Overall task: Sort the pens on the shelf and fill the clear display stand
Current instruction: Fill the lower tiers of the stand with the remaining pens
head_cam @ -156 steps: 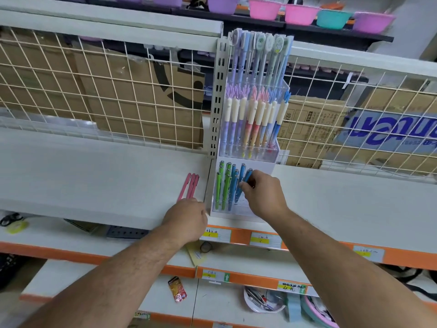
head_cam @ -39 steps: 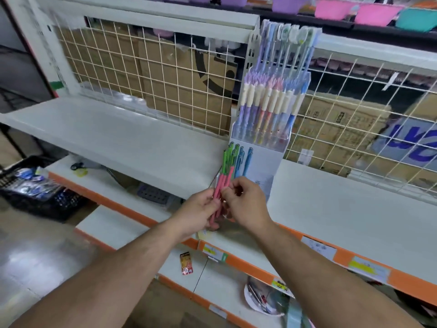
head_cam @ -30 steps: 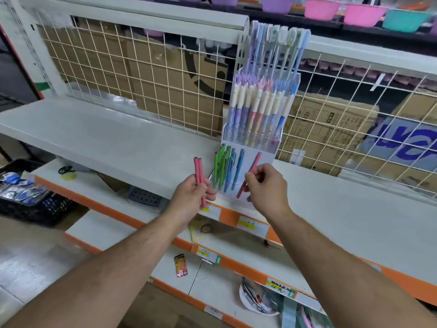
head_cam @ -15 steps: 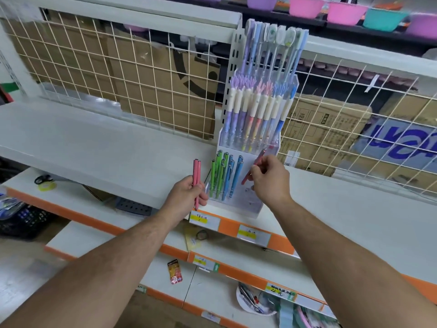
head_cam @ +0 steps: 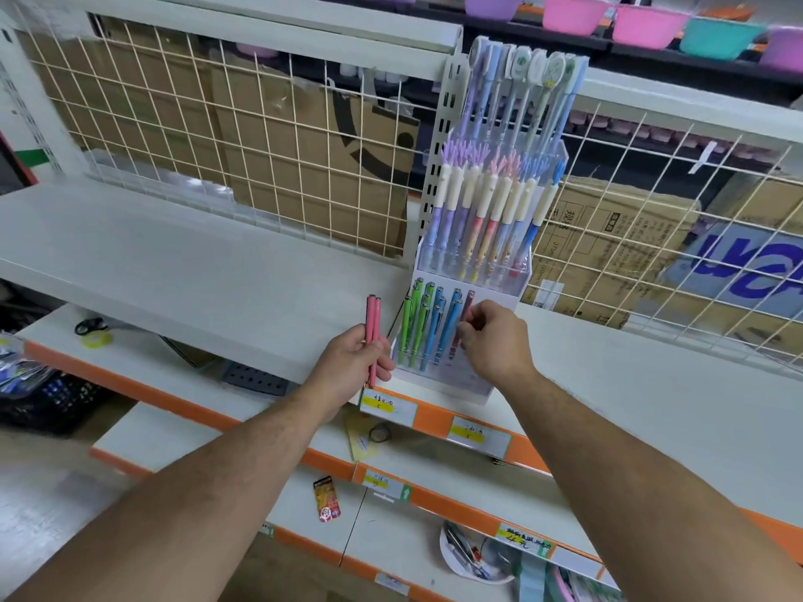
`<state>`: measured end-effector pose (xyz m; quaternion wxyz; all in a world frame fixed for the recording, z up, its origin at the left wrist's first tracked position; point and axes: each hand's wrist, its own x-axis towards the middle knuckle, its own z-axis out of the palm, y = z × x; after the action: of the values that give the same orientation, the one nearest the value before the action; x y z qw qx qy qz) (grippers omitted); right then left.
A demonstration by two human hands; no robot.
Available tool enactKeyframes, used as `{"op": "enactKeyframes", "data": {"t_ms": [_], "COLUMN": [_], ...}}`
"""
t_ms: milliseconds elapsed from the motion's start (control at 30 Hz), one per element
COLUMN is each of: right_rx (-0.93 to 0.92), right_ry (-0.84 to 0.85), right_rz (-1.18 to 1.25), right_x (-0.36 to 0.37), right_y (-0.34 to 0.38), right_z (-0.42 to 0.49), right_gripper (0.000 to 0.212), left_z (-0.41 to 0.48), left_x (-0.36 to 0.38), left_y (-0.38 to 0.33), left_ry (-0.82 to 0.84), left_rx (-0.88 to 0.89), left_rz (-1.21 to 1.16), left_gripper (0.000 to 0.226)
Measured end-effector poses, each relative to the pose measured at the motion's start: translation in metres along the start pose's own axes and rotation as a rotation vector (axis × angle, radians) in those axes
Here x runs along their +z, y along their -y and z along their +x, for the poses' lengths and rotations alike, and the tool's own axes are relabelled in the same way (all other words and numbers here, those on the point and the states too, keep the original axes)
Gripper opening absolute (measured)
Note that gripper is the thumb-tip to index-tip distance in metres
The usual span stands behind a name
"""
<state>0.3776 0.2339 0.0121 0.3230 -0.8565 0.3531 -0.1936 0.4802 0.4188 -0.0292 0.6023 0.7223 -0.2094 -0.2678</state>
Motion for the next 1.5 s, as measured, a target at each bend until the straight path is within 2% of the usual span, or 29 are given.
{"op": "enactKeyframes", "data": {"t_ms": [200,367,467,567,667,833,967,1067,1500], "right_rx": [0.037,0.011,-0.038,-0.085,-0.182,-0.122,-0.023,-0.013,-0.011], "right_ry": [0.004,-0.018,0.074,0.271,0.316,0.24,-0.012,-0.125,-0.065], "right_rz": [-0.013,0.079,0.186,0.339,0.349,0.396,0.484,0.429,0.007], "right_x": [-0.004,-0.007,-0.008,-0.007,-0.002,-0.005,-0.024,-0.033,-0.006], "right_y": [-0.006,-0.013,-0.011,-0.009,-0.009,-0.005,0.004,0.008,0.003], "right_z": [-0.004,-0.031,-0.051,-0.066,-0.071,-0.069,-0.052,-0.038,-0.02], "right_gripper": [0.005,0.012,0.016,0.007,0.005,0.014,0.019,0.018,0.008], "left_z": [-0.011,-0.038,-0.046,-0.049,-0.049,-0.047,-0.032,-0.017,0.0], "left_x": [0.002,0.016,0.028,0.039,0.044,0.039,0.022,0.008,-0.007], "left_y": [0.004,0.007,0.01,0.01,0.01,0.007,0.005,0.004,0.011], "left_ry": [-0.024,0.087,0.152,0.176,0.187,0.191,-0.023,-0.117,0.01], "left_rx": [0.031,0.017,0.024,0.028,0.024,0.017,0.035,0.054,0.025], "left_rz": [-0.115,-0.181,-0.138,-0.08,-0.02,-0.012,0.005,0.061,0.174], "left_gripper": [0.02,0.019,0.02,0.02,0.019,0.021,0.027,0.029,0.028]}}
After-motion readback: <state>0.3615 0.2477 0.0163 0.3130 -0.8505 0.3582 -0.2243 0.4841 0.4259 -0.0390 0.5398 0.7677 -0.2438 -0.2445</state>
